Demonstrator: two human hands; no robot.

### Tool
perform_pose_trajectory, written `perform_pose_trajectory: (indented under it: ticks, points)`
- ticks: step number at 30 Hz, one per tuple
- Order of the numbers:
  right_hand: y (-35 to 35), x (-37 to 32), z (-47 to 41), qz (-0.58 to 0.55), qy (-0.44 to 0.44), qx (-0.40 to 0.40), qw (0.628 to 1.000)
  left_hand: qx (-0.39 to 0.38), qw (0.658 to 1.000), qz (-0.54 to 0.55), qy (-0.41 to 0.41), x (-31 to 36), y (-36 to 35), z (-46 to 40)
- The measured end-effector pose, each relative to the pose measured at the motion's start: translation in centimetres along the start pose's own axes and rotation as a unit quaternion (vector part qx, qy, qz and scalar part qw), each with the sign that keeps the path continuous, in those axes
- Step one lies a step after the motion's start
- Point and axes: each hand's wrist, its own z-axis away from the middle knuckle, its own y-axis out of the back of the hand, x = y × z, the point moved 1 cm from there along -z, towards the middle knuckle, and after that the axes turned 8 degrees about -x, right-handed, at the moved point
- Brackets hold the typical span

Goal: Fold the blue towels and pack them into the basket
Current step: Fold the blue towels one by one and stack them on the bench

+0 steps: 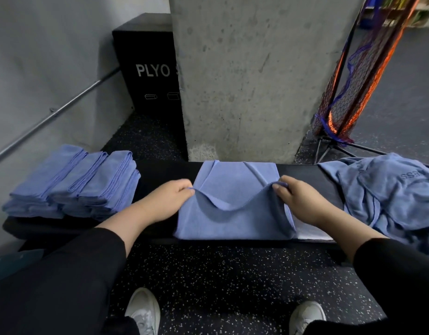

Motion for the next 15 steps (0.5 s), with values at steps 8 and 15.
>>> perform_pose_trajectory:
  ticks: [8, 15]
  points:
    - [-1.4, -0.1, -5.3, -0.006, -0.035, -0.001, 0.999, 0.055, 0.997, -0.051, -0.019, 1.4, -1.4, -6.2]
    - [-2.7, -0.1, -6.2, 0.117, -0.012, -0.044, 0.992, 0.001, 0.957, -0.292, 0.001, 0.5, -3.6, -9.0]
